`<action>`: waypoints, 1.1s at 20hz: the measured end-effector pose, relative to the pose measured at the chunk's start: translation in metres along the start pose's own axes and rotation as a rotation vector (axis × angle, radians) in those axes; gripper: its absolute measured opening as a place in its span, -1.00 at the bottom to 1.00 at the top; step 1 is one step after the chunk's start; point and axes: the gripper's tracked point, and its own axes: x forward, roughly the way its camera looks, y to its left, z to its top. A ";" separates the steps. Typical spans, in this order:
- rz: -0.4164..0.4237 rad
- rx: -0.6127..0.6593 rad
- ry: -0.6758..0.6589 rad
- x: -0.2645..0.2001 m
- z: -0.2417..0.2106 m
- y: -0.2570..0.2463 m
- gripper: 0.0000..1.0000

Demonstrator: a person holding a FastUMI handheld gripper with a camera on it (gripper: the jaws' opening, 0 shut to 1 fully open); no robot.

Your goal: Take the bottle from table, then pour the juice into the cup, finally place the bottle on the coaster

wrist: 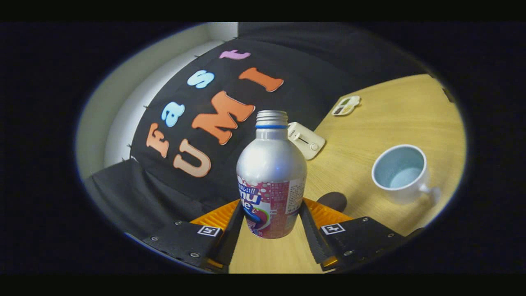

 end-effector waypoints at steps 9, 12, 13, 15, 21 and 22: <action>-0.012 -0.535 -0.101 0.032 0.014 -0.006 0.48; -0.063 -0.651 -0.109 0.053 0.015 -0.022 0.48; -0.083 -0.699 -0.106 0.055 0.012 -0.026 0.48; -0.099 -0.769 -0.078 0.060 0.000 -0.035 0.48; -0.121 -0.862 -0.019 0.079 -0.025 -0.042 0.48; -0.130 -0.866 -0.010 0.080 -0.027 -0.043 0.48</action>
